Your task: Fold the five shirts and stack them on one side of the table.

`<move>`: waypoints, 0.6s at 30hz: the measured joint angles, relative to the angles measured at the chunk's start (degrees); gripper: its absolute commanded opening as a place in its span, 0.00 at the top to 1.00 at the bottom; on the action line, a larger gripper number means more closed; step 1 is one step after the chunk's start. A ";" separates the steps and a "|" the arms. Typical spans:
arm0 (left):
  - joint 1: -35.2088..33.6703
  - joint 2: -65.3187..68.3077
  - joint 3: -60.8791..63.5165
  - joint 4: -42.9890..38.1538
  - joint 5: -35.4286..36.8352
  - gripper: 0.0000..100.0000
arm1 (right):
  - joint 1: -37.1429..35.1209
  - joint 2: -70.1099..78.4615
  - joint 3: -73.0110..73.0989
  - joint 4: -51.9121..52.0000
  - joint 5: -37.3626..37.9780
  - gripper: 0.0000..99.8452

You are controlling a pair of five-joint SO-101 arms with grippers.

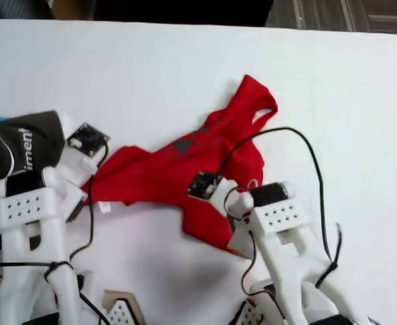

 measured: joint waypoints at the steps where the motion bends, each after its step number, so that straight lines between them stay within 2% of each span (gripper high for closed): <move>1: 0.00 0.00 0.00 0.00 0.00 0.97 | -0.79 1.49 0.00 -0.62 0.18 0.76; 4: 0.00 0.00 0.00 0.00 0.00 0.97 | -2.73 5.63 0.00 -2.11 0.18 0.76; 18: 0.00 0.00 0.00 0.00 0.00 0.97 | -2.46 22.68 -1.14 -11.25 0.18 0.78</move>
